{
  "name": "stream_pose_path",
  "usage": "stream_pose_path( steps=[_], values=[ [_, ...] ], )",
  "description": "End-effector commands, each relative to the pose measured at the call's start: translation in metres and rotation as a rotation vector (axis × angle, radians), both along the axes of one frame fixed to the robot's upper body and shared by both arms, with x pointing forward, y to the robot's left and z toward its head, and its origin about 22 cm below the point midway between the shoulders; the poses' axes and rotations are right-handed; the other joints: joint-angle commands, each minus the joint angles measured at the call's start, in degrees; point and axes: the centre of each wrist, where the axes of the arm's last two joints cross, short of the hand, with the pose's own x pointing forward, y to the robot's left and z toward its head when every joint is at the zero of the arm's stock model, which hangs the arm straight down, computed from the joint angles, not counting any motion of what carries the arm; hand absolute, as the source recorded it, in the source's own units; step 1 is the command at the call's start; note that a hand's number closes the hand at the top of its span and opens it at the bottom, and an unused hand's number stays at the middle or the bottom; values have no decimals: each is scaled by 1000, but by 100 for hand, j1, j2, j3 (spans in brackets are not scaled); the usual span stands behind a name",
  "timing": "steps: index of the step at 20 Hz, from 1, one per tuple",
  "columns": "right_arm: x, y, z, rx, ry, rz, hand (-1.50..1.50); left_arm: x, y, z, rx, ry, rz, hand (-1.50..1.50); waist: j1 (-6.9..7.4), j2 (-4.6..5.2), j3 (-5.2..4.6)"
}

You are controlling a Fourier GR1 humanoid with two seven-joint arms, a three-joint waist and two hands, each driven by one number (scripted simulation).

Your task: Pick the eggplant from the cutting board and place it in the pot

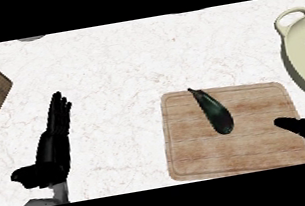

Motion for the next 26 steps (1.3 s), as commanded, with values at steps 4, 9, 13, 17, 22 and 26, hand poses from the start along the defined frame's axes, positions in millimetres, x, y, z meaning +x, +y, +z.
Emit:
stream_pose_path(
  steps=[4,9,13,17,22,26],
  values=[
    [-14,11,27,-324,247,-16,-150,-6,8,2,-3,-2,-14,0,63,-5,-12],
    [-10,32,31,-611,507,40,-150,6,-11,9,-2,-22,-21,0,133,24,-19],
    [3,66,37,-673,597,16,-150,3,-5,9,-15,-7,-11,0,153,20,-7],
    [24,89,24,-657,645,38,-150,15,-7,14,-12,-16,-7,0,78,19,1],
    [32,106,8,-682,720,32,-150,-5,-3,13,-14,-4,-8,0,73,12,2],
    [29,121,0,-783,799,-3,-150,2,-3,6,-32,-3,-14,0,57,13,0]
  ],
)
